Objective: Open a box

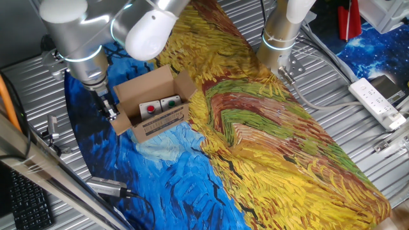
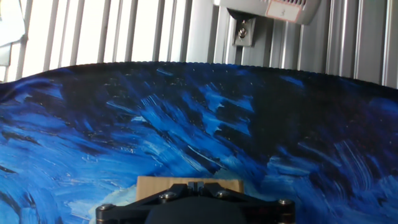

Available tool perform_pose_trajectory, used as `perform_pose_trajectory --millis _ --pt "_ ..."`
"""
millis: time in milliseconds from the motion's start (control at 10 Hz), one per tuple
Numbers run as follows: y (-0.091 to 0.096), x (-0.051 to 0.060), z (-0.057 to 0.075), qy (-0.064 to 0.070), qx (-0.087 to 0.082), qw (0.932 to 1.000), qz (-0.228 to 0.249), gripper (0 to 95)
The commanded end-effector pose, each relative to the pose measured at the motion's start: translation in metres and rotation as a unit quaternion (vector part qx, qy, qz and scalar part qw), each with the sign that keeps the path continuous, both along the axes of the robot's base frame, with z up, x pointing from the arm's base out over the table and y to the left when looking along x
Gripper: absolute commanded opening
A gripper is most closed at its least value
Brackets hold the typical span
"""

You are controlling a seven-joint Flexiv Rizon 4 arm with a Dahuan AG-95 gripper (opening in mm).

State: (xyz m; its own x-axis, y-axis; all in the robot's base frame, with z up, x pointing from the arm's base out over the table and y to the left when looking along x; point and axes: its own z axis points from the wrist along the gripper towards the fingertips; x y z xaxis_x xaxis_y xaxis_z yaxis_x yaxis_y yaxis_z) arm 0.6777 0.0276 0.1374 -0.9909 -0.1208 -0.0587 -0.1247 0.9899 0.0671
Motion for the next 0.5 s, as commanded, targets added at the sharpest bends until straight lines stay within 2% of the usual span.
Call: perform_pose_trajectory --millis 100,300,500 --pt "-0.002 -0.0057 -0.0031 -0.003 0.0 1.0 0.001 0.0" --pt "-0.0045 -0.0102 -0.0085 -0.005 0.0 1.0 0.003 0.0" --pt "-0.004 -0.0099 -0.0099 -0.005 0.0 1.0 0.003 0.0"
